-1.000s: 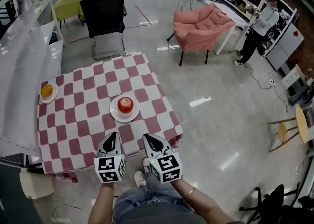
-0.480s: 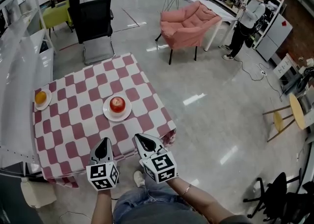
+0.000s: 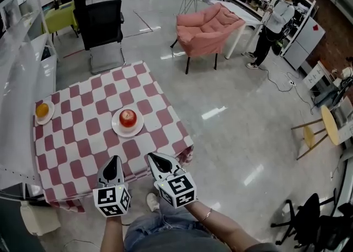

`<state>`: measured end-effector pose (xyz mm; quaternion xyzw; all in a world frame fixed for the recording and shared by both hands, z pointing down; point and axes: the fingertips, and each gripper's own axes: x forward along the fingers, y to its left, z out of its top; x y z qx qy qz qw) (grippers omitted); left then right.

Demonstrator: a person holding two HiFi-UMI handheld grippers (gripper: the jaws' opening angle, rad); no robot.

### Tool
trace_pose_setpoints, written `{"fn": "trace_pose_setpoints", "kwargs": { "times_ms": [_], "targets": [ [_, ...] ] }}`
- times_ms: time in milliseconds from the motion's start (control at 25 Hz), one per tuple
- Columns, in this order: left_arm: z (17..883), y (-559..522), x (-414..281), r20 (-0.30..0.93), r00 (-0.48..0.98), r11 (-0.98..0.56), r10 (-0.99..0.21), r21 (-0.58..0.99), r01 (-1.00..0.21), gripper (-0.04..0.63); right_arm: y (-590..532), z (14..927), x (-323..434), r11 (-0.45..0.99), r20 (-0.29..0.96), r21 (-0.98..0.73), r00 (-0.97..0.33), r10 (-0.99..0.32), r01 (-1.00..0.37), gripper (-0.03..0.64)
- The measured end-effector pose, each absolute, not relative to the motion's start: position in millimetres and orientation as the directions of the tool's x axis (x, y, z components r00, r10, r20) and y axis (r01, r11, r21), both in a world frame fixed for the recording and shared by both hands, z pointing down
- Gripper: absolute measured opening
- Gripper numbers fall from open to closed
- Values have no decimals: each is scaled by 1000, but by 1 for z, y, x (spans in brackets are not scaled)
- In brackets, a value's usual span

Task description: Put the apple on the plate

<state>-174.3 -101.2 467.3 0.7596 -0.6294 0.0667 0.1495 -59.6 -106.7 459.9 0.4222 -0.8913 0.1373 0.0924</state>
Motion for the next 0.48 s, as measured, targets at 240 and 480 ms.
{"fn": "trace_pose_setpoints", "kwargs": {
  "times_ms": [240,480],
  "targets": [
    [468,-102,-176,294,196,-159,-935,146,-976,17,-108,455,-57,606,254,-161,-626,-737,-779,8],
    [470,-105,-174,303,195,-160,-933,136,-978,17,-113,455,-49,592,244,-168,-615,-750,-789,8]
  ]
}}
